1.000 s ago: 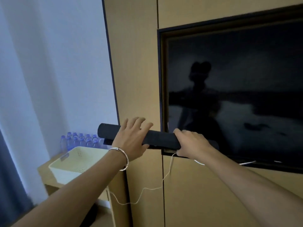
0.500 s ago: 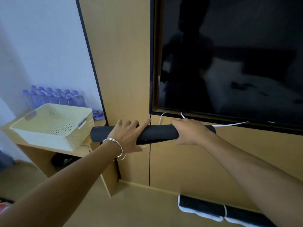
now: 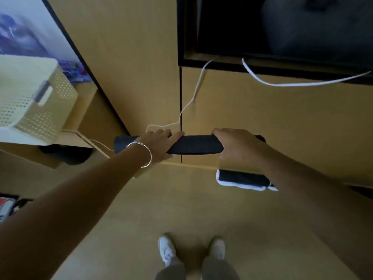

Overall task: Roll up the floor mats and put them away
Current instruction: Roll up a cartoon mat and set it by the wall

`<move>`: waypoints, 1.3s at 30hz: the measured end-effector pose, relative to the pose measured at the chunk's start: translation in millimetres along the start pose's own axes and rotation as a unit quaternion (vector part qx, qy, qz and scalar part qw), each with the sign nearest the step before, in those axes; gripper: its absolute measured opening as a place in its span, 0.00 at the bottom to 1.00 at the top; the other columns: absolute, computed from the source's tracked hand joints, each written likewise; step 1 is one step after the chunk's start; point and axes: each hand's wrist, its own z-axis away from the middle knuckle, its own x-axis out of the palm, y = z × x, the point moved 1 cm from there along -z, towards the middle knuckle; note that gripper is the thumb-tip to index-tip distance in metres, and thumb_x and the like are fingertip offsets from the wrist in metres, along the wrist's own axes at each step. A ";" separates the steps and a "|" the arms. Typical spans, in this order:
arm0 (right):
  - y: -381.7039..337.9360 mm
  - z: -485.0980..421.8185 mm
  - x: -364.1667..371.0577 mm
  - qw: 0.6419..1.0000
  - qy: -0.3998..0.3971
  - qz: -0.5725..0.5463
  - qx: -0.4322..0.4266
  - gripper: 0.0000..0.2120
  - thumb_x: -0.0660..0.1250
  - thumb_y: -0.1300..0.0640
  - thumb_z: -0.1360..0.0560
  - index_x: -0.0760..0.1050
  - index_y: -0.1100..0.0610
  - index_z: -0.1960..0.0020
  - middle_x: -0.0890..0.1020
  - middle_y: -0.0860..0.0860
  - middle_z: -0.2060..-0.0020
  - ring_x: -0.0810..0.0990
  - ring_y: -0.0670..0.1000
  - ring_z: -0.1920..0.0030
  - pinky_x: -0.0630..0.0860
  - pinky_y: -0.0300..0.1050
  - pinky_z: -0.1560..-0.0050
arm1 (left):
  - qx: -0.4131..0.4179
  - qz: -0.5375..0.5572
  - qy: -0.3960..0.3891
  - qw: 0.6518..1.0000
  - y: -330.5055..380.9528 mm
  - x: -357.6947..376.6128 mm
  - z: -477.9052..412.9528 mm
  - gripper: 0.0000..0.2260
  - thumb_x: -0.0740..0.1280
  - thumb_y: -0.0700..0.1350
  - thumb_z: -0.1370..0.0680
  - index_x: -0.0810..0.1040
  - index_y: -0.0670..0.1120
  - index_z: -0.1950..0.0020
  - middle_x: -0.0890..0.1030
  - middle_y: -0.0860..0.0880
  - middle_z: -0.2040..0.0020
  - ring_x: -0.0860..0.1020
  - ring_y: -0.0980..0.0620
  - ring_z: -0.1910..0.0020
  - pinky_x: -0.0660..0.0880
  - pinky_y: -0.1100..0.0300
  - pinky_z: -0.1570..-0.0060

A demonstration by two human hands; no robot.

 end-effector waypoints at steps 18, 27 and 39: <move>118.9 -121.9 336.9 0.960 -0.184 -0.209 -0.012 0.34 0.71 0.55 0.30 0.59 0.51 0.29 0.71 0.50 0.37 0.71 0.52 0.38 0.71 0.45 0.45 | -0.009 0.038 -0.163 0.986 93.3 297.2 -145.1 0.29 0.62 0.50 0.22 0.50 0.53 0.26 0.66 0.46 0.35 0.69 0.46 0.39 0.68 0.52 0.41; 123.9 -206.5 484.0 0.982 -0.071 -0.173 0.005 0.21 0.67 0.57 0.28 0.70 0.53 0.36 0.74 0.54 0.48 0.73 0.57 0.47 0.66 0.44 0.56 | -0.011 0.005 -0.120 0.993 76.5 444.6 -212.0 0.26 0.60 0.53 0.21 0.53 0.51 0.27 0.69 0.46 0.36 0.70 0.45 0.39 0.66 0.48 0.37; 126.8 -318.4 656.2 0.994 0.010 -0.111 -0.002 0.26 0.71 0.63 0.29 0.67 0.58 0.35 0.73 0.56 0.44 0.71 0.58 0.44 0.66 0.47 0.46 | -0.134 0.062 -0.119 0.982 60.9 632.8 -303.9 0.22 0.67 0.45 0.26 0.67 0.53 0.34 0.68 0.43 0.42 0.67 0.41 0.41 0.73 0.45 0.53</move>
